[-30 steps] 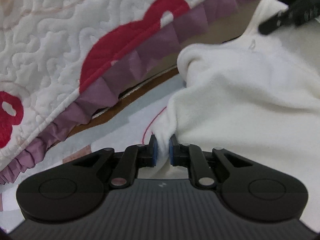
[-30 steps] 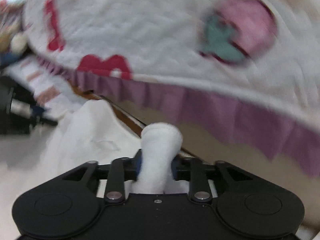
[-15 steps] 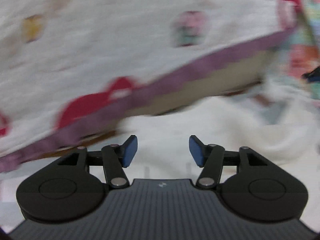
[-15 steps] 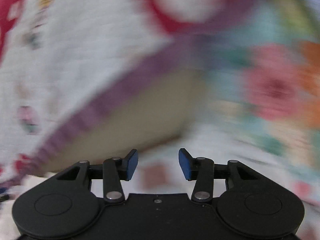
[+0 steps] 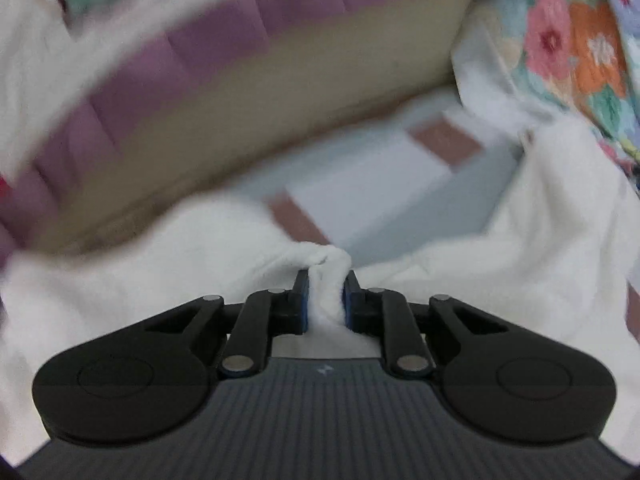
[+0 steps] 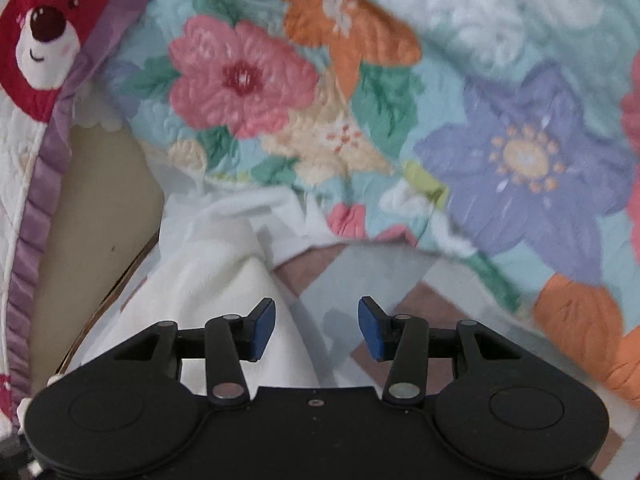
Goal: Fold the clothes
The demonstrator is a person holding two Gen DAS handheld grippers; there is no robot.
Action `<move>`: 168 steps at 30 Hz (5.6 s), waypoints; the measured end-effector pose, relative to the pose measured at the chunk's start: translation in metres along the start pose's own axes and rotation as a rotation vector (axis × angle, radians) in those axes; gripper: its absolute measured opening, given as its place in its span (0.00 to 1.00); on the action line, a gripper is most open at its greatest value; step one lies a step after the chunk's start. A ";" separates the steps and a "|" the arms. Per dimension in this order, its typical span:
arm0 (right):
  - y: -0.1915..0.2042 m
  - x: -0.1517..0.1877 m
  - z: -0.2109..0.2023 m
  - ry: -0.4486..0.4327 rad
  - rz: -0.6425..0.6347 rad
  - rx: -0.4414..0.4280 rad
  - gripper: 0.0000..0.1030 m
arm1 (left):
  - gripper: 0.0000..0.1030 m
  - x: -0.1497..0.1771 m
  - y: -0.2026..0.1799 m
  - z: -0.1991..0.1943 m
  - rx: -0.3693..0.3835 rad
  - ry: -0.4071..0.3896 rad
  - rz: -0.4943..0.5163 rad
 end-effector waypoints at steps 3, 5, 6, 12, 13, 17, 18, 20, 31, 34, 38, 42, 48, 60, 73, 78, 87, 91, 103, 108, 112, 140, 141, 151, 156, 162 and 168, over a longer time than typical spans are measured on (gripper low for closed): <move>0.005 0.011 0.002 0.033 0.020 -0.020 0.50 | 0.13 -0.015 0.030 -0.004 -0.120 -0.055 -0.067; 0.008 0.016 0.003 0.040 0.004 -0.020 0.50 | 0.13 -0.015 0.045 0.003 -0.155 -0.052 -0.116; 0.011 0.016 0.004 0.041 -0.009 -0.017 0.50 | 0.16 -0.011 0.047 0.007 -0.150 -0.041 -0.138; 0.026 0.011 0.013 0.031 -0.068 -0.027 0.57 | 0.51 -0.003 0.038 -0.022 -0.108 -0.115 -0.229; 0.027 0.012 0.015 0.035 -0.072 -0.027 0.58 | 0.53 -0.005 0.035 -0.032 -0.104 -0.141 -0.229; 0.048 0.020 0.018 0.022 -0.084 -0.105 0.58 | 0.61 -0.006 0.032 -0.062 -0.052 -0.192 -0.224; 0.056 0.022 0.017 0.014 -0.087 -0.136 0.59 | 0.62 -0.004 0.028 -0.066 -0.030 -0.194 -0.234; 0.072 0.027 0.015 -0.001 -0.092 -0.199 0.08 | 0.62 0.003 0.020 -0.071 0.027 -0.185 -0.268; 0.236 0.142 -0.027 0.307 -0.370 -0.628 0.10 | 0.62 0.084 0.014 -0.108 0.092 -0.102 -0.492; 0.254 0.214 -0.023 0.572 -0.511 -0.622 0.17 | 0.62 0.111 0.016 -0.116 0.065 -0.044 -0.540; 0.248 0.227 -0.029 0.605 -0.611 -0.618 0.24 | 0.62 0.120 0.011 -0.131 0.062 -0.025 -0.528; 0.226 0.184 -0.018 0.519 -0.393 -0.515 0.28 | 0.62 0.126 0.007 -0.141 0.074 -0.035 -0.546; 0.208 0.201 0.002 0.517 -0.408 -0.406 0.43 | 0.37 0.138 -0.006 -0.158 0.085 -0.003 -0.475; 0.231 0.238 0.047 0.389 -0.455 -0.386 0.11 | 0.40 0.188 0.023 -0.187 0.020 -0.016 -0.572; 0.141 0.010 -0.066 -0.396 -0.449 0.049 0.11 | 0.41 0.179 -0.006 -0.166 0.087 0.033 -0.455; 0.054 -0.050 -0.046 -0.428 -0.302 0.276 0.10 | 0.42 0.182 -0.018 -0.159 0.131 0.059 -0.450; 0.018 -0.048 -0.010 -0.409 -0.345 0.512 0.10 | 0.45 0.179 -0.028 -0.159 0.161 0.065 -0.420; 0.022 -0.040 -0.011 -0.393 -0.340 0.552 0.28 | 0.47 0.177 -0.025 -0.160 0.167 0.058 -0.429; 0.090 0.071 -0.070 -0.240 -0.597 0.151 0.47 | 0.56 0.169 -0.020 -0.208 0.120 0.048 -0.448; 0.110 0.176 -0.090 0.101 -0.632 -0.155 0.47 | 0.60 0.184 -0.007 -0.256 0.002 -0.014 -0.477; 0.123 0.248 -0.102 0.287 -0.703 -0.295 0.47 | 0.60 0.230 -0.013 -0.273 -0.088 0.093 -0.511; 0.133 0.385 -0.154 0.482 -0.963 -0.556 0.04 | 0.65 0.301 -0.039 -0.299 -0.169 0.377 -0.344; 0.132 0.378 -0.159 0.487 -0.916 -0.587 0.04 | 0.65 0.300 -0.041 -0.301 -0.173 0.366 -0.336; 0.120 0.366 -0.173 0.622 -0.753 -0.737 0.05 | 0.65 0.246 -0.088 -0.300 -0.062 0.143 -0.001; 0.127 0.352 -0.175 0.615 -0.714 -0.778 0.05 | 0.65 0.233 -0.120 -0.270 -0.073 0.137 0.253; 0.131 0.329 -0.178 0.662 -0.604 -0.853 0.04 | 0.13 0.218 -0.120 -0.243 0.017 0.123 0.170; 0.121 0.294 -0.203 0.711 -0.389 -1.057 0.03 | 0.03 0.210 -0.141 -0.272 0.085 0.086 0.156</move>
Point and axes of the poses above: each gripper's, at about its wrist camera, not at the fingertips, and z roughly the way its jaws point, y to its left, x to its underside, the point moved 6 cm from there along z, roughly the way its jaws point, and after that the axes turned 12 degrees about z, right-handed, at the moved point
